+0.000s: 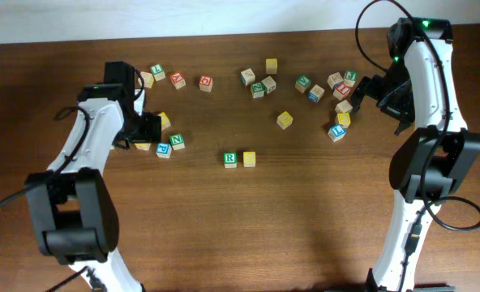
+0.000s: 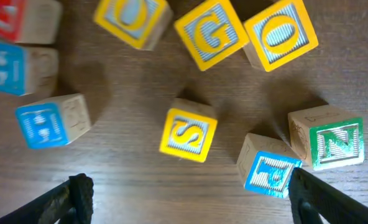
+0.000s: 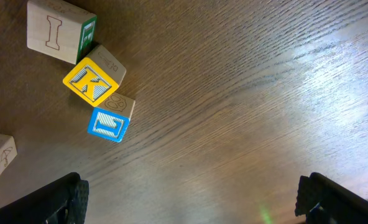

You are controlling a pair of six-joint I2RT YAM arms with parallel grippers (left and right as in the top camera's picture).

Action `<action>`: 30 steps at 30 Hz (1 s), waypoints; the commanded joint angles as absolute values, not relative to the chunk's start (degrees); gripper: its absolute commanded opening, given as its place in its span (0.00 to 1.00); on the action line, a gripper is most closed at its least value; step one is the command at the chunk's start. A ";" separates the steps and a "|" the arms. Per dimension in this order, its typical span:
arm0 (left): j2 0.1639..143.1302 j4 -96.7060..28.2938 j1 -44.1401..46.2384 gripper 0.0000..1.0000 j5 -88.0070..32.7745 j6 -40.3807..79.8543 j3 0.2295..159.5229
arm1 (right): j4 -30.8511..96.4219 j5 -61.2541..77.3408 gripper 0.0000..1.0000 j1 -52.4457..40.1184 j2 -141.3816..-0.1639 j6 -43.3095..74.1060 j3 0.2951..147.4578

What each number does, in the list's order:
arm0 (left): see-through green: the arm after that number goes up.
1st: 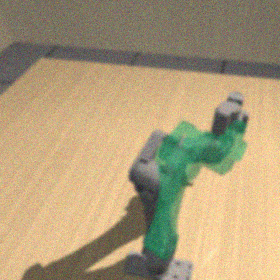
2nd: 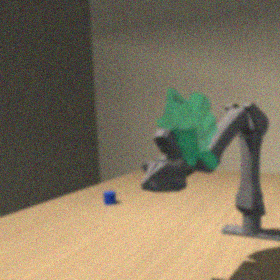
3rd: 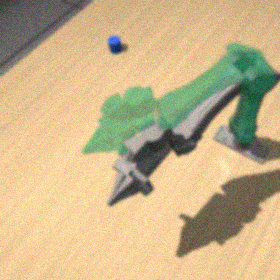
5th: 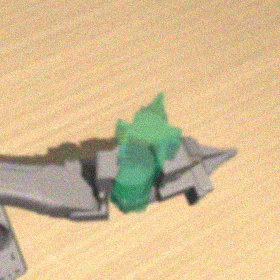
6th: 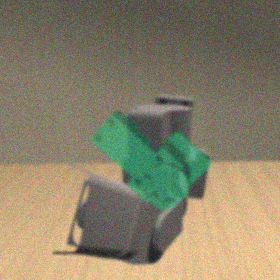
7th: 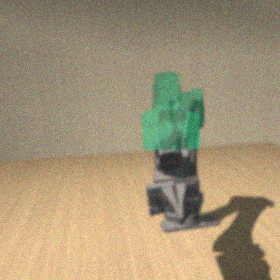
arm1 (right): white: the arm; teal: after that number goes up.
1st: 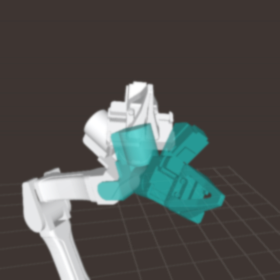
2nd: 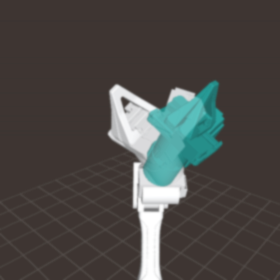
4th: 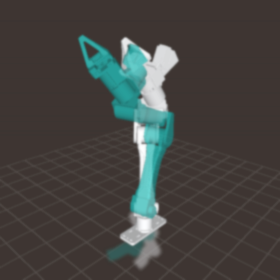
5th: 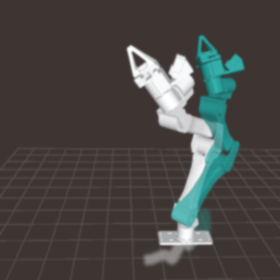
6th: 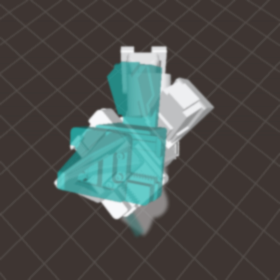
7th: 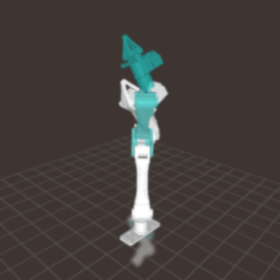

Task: Spell out RSS
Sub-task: 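Move left gripper over the left block cluster, then lower left gripper onto the yellow S block and close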

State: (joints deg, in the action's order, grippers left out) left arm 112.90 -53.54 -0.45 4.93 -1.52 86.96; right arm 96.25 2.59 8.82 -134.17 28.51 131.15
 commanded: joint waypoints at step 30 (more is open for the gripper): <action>122.67 -47.05 -3.11 0.57 -2.17 0.19 87.79 | 96.44 2.48 0.98 8.69 -132.27 28.77 132.29</action>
